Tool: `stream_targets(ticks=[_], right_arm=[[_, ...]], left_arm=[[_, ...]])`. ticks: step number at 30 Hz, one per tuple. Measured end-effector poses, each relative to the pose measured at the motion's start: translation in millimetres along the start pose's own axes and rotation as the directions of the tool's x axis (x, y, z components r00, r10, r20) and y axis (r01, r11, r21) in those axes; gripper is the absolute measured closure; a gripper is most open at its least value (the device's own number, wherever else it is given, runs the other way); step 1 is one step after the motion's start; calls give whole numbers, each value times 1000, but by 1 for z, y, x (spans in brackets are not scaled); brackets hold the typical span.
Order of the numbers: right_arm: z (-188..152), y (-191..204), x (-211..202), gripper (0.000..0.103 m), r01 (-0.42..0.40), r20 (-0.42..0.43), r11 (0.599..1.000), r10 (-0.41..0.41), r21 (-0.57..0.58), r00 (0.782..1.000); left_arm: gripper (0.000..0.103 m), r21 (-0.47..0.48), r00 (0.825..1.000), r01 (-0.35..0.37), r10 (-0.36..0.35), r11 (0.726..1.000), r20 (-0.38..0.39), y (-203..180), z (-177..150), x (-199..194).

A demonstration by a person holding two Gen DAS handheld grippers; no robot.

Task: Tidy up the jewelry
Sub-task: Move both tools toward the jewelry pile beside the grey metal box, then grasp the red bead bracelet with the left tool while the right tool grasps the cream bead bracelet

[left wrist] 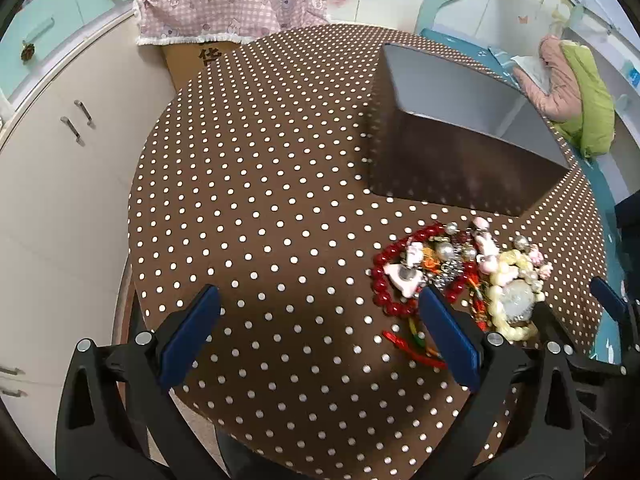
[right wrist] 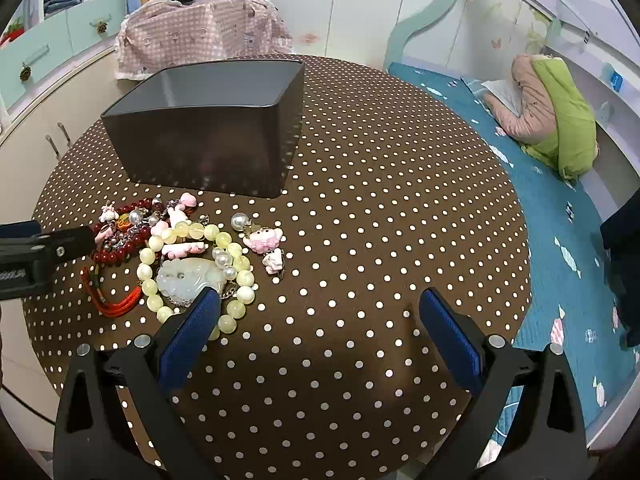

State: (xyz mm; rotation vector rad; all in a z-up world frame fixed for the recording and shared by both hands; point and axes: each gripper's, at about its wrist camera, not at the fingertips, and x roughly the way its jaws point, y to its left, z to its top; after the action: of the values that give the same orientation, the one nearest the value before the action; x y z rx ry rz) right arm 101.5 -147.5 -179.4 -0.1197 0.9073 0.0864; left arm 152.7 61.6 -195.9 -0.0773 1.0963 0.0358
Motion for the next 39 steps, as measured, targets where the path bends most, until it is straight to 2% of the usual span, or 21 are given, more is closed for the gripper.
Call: stream_targets(ticks=[8, 15, 19, 21, 22, 25, 27, 28, 29, 30, 33, 34, 39], right_arm=[[1, -12, 9, 7, 26, -16, 1000, -26, 13, 1000], [1, -12, 9, 8, 24, -11, 1000, -24, 1, 1000], [0, -9, 7, 19, -3, -7, 1000, 3, -4, 1000], [0, -8, 6, 24, -12, -1, 1000, 12, -18, 1000], [0, -7, 6, 29, -25, 1, 999, 25, -21, 1000], [-1, -5, 5, 48, -81, 2, 996, 81, -26, 997], [0, -1, 3, 60, -106, 3, 994, 107, -38, 994], [-1, 1, 2, 69, -114, 6, 992, 115, -50, 993], [0, 4, 2, 78, -116, 8, 992, 117, -57, 993], [0, 6, 1, 81, -117, 9, 991, 118, -62, 993], [2, 7, 2, 89, -120, 5, 991, 120, -60, 993], [4, 9, 2, 93, -118, 4, 991, 118, -56, 993], [10, 3, 0, 94, -139, 10, 990, 139, -30, 990]], left_arm=[[6, -11, 1000, 22, -22, 1000, -18, 7, 4, 8], [6, -8, 999, -35, 35, 999, -19, 14, 1, 10], [10, -8, 999, -48, 47, 999, -19, 19, 1, 10], [19, 15, 999, -50, 50, 999, -3, 17, -1, 8], [21, 25, 998, -59, 59, 998, 5, 17, -1, 8], [37, 42, 999, -46, 45, 998, 19, 14, -1, 4], [58, 60, 999, -38, 36, 998, 30, 10, -2, 2], [63, 64, 999, -36, 34, 997, 32, 7, -3, 1], [72, 69, 999, -30, 28, 997, 34, 5, -3, 0], [80, 72, 999, -23, 21, 997, 34, 3, -4, -1], [95, 63, 1000, -8, 6, 998, 28, 5, -3, -2], [95, 58, 1000, 3, -5, 998, 24, 6, -3, -2], [95, 31, 997, 74, -74, 997, 15, 13, -1, -7]])
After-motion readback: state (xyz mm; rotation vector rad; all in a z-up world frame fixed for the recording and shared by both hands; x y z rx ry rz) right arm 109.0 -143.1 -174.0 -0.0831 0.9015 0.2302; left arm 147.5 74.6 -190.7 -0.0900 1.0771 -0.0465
